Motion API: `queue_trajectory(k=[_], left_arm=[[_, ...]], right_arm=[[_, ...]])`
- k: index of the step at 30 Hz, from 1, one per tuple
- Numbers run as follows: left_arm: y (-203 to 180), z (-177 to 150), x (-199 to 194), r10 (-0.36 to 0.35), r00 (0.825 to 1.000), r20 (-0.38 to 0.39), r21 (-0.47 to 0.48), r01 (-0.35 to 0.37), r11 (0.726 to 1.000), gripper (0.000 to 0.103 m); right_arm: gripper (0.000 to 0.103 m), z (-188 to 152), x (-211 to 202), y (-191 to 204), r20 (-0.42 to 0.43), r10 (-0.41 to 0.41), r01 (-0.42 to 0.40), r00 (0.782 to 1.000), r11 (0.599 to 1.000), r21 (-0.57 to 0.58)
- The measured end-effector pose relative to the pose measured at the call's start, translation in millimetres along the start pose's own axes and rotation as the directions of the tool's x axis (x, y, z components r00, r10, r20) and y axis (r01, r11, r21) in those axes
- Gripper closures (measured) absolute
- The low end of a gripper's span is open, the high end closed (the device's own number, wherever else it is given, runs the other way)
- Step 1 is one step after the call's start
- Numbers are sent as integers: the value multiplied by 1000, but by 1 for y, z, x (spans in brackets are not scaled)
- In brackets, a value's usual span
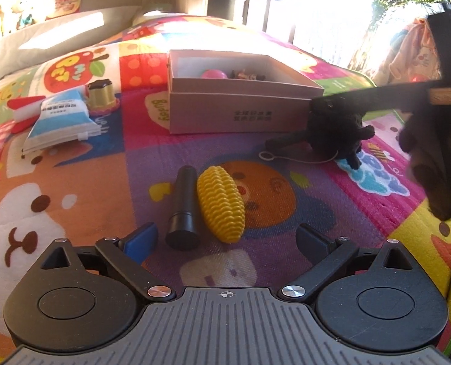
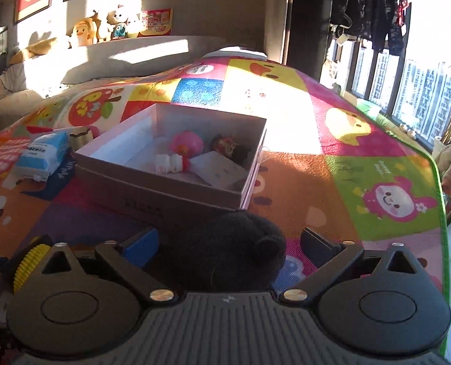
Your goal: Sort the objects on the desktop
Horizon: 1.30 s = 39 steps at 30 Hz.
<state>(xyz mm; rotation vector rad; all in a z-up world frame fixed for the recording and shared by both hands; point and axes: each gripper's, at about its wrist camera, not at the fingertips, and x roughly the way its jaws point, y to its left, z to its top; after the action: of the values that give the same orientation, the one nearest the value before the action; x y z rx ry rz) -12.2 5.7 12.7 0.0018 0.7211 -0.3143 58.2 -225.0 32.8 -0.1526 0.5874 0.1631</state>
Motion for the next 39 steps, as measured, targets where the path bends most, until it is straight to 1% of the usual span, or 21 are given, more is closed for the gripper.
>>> queue_trajectory(k=[2,5,8,10,11,12,15,18,23,25,27,29,30,32,34,36,39], left_arm=[[-1,-1,-1,-1,1000,1,-1,1,1000,2],[-3,-2,-1,1,1000,2,5,-1,1000,2],[-1,-2,-1,-6,1000,3,-4,6,1000,1],[-2,-3,-1,-8,1000,2,-2,8,1000,0],[-2,-2,0,-6,1000,0,2,6,1000,0],[-3,-2,1,-5,1000,-1,5,5,1000,0],[-4,-1,3,-8,1000,-1,6,8,1000,0],[-7,0,5,-13,1000,1,4,13,1000,0],[-12,1,7,-3,1000,-1,18,3,1000,0],[-11,1,6,-2,1000,0,11,2,1000,0],[-10,0,5,8,1000,1,4,-8,1000,0],[-7,0,1,12,1000,4,-6,-12,1000,0],[-6,0,-1,15,1000,9,-9,-15,1000,0],[-6,5,-8,12,999,36,-7,-12,1000,0],[-8,12,-14,-5,997,80,0,5,1000,0],[-13,21,-16,-42,993,113,8,41,999,0],[-28,31,-8,-92,990,111,28,89,996,0]], right_arm=[[5,8,11,5,7,-61,61,998,998,-24],[7,19,32,4,-40,-69,69,997,997,-18],[6,22,43,-4,-46,-131,130,990,991,-27],[6,18,46,-14,-35,-229,228,973,973,-21],[6,17,44,-22,-30,-254,254,967,967,-4],[6,16,41,-29,-30,-251,252,967,967,22],[6,13,21,-57,-34,-134,137,990,981,138],[4,8,9,-65,-23,-51,54,998,984,168],[4,1,4,-56,2,50,-50,999,981,188],[4,1,5,-50,-21,120,-113,993,972,206],[4,-1,4,-43,-43,158,-146,987,970,197],[4,-6,-5,-38,-39,135,-127,990,979,157],[3,-10,-13,-39,-32,105,-100,994,985,138],[3,-17,-25,-48,-34,76,-70,997,988,138],[2,-27,-36,-63,-59,82,-72,995,985,154],[0,-36,-40,-71,-80,91,-77,993,983,166],[0,-47,-43,-77,-90,97,-80,991,980,181]])
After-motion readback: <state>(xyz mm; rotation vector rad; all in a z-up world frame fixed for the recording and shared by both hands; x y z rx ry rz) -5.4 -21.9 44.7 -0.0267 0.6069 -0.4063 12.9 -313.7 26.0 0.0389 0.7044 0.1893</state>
